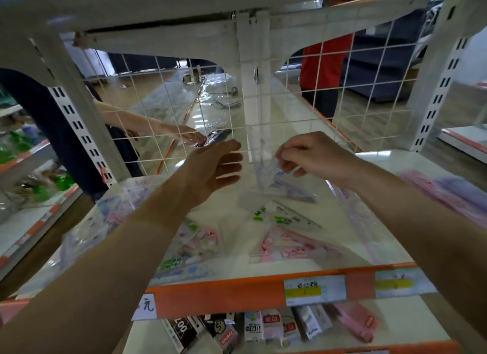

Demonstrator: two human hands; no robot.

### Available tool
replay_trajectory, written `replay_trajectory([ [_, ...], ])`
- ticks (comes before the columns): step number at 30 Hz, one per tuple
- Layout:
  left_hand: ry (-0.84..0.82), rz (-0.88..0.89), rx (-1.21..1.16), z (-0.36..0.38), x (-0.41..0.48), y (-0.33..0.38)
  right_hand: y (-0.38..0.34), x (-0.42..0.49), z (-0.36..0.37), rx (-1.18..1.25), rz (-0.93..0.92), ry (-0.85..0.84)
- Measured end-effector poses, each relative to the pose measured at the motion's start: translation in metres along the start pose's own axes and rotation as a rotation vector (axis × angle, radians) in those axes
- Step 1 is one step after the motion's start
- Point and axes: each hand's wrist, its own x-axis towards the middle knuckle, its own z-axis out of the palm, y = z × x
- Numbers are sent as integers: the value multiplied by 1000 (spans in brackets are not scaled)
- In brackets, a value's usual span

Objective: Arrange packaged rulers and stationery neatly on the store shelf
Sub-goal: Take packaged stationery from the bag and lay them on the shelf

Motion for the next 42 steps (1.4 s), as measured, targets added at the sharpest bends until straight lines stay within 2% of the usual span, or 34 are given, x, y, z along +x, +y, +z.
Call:
replay_trajectory([
  [3,-16,70,53,-2,-6,7,-11,4,5,-80,-29,-87],
  [6,38,99,148,-8,-12,8,-20,13,17,-41,-68,-52],
  [8,114,92,102,-17,-14,7,-23,17,26,9,-54,-17],
  [13,260,38,-1,-43,-13,2,-29,31,53,-95,-9,-102],
  [18,465,74,315,-74,-5,-1,-22,74,73,-106,54,-12],
  [24,518,102,440,-95,-13,-9,5,119,107,-326,194,-30],
  [27,521,93,465,-100,-16,-10,4,124,120,-532,241,-79],
  [32,527,118,557,-104,-30,-10,-3,109,116,-775,83,-55],
  [35,507,171,682,-104,-50,-9,-20,86,108,-782,-4,-149],
  [37,473,183,866,-103,-67,-9,-31,63,107,-728,-61,-270],
  [40,335,102,1083,-100,-93,-18,-46,23,118,-773,-108,-495],
  [42,279,76,1177,-98,-105,-27,-52,6,128,-836,-131,-575],
])
